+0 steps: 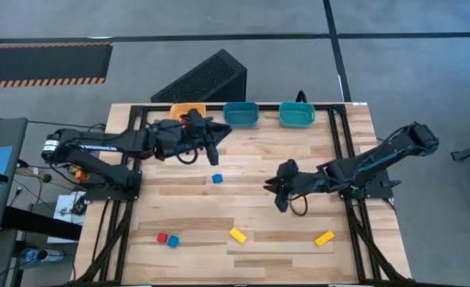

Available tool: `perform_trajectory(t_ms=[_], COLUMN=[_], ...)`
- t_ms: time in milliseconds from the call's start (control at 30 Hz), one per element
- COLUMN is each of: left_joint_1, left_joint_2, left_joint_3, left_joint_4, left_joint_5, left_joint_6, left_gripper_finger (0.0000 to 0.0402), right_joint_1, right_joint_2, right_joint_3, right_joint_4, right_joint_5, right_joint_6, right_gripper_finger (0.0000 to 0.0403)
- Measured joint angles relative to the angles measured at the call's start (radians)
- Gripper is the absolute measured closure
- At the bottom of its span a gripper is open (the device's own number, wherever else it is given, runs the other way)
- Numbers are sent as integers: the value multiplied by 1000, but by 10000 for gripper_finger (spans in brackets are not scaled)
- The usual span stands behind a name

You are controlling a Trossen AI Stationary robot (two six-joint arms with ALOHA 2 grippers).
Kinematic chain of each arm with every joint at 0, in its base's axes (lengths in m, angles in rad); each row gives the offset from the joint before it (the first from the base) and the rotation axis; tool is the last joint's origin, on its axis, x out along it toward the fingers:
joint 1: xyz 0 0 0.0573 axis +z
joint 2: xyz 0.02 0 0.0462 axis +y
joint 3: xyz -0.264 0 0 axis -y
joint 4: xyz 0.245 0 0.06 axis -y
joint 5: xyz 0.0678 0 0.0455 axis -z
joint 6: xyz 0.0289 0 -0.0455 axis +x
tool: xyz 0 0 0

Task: Sort & place blocks by color
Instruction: Put the red block into the yellow container

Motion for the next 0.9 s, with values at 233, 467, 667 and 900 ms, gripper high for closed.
perform_trajectory(t_ms=[233, 467, 667, 900], left_joint_1=[-83, -77, -76, -153], left_joint_2=[-1, -181, -411, -433], left_joint_3=[-194, -366, -424, -446], left_joint_4=[263, 294, 407, 224], left_joint_5=[-36, -63, -97, -106], left_joint_6=[-16, -101, -48, -106], left_gripper_finger=[369, 370, 370, 359], right_joint_1=[-11, -33, -13, -48], right_joint_2=[46, 141, 165, 156], right_joint_3=[-60, -58, -59, -59], right_joint_4=[265, 419, 439, 489], right_joint_5=[-41, -136, -129, -130], right_joint_6=[9, 16, 48, -8], right_gripper_finger=[284, 285, 285, 285])
